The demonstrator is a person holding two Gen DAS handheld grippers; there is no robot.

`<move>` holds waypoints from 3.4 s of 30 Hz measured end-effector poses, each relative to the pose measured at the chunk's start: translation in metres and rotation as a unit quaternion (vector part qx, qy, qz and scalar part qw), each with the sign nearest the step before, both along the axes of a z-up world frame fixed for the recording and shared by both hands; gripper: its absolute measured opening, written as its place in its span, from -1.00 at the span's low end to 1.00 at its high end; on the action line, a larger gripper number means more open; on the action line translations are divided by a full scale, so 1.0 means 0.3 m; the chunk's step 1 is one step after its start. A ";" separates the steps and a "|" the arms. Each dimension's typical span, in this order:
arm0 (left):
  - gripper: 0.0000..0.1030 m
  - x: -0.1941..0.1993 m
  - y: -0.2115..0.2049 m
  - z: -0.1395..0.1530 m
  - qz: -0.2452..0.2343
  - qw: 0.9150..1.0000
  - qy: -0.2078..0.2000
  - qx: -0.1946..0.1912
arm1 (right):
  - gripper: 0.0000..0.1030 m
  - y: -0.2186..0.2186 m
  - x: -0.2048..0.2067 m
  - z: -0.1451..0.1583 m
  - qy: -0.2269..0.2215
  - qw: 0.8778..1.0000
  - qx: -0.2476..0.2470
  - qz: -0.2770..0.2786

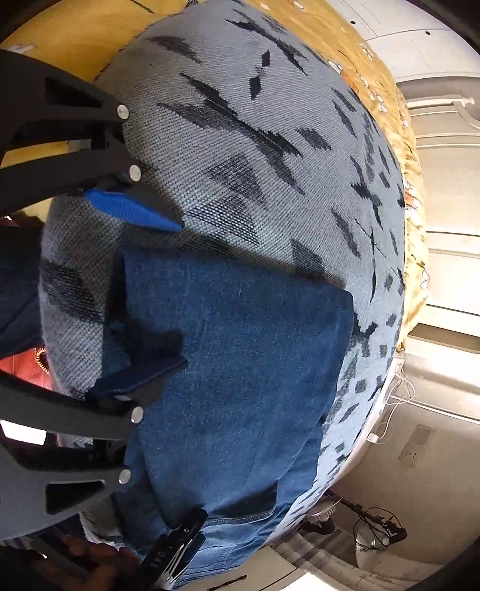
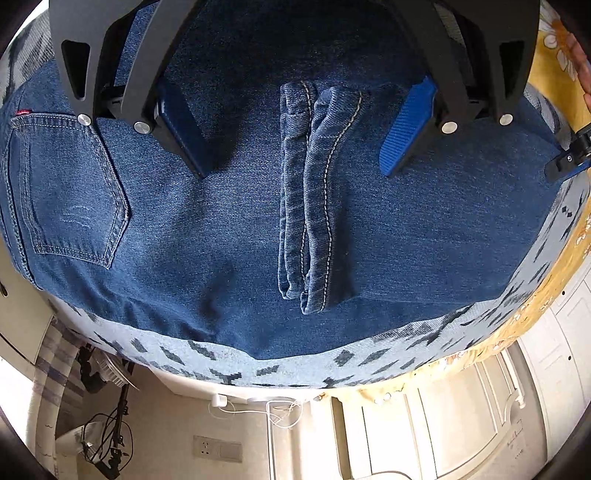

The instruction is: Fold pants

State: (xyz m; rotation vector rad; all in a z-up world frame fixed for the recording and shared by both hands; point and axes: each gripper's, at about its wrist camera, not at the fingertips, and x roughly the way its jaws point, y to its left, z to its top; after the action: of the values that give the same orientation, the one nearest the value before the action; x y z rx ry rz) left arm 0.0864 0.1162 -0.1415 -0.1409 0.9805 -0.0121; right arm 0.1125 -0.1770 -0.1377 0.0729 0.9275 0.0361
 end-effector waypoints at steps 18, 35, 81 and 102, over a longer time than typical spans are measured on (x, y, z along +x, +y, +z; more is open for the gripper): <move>0.07 -0.020 0.029 -0.006 -0.023 0.998 -0.026 -0.044 | 0.63 0.065 -0.050 0.145 -0.046 0.997 0.037 0.044; -0.15 -0.053 0.186 -0.035 0.016 0.971 -0.023 -0.237 | 0.23 0.239 -0.067 0.037 -0.001 0.995 -0.018 0.099; -0.44 0.006 0.316 -0.122 0.006 0.940 0.022 -0.341 | 0.35 0.016 0.336 0.025 0.033 0.999 -0.009 0.037; -0.27 0.023 0.223 -0.143 0.047 0.895 0.050 -0.441 | 0.35 0.204 0.127 0.032 0.036 0.993 -0.019 0.108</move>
State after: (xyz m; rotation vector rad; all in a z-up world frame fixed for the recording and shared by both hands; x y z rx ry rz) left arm 0.0934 0.1833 -0.1843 -1.0356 1.0106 -0.3689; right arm 0.1507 -0.1156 -0.1282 -0.0624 1.0056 0.2186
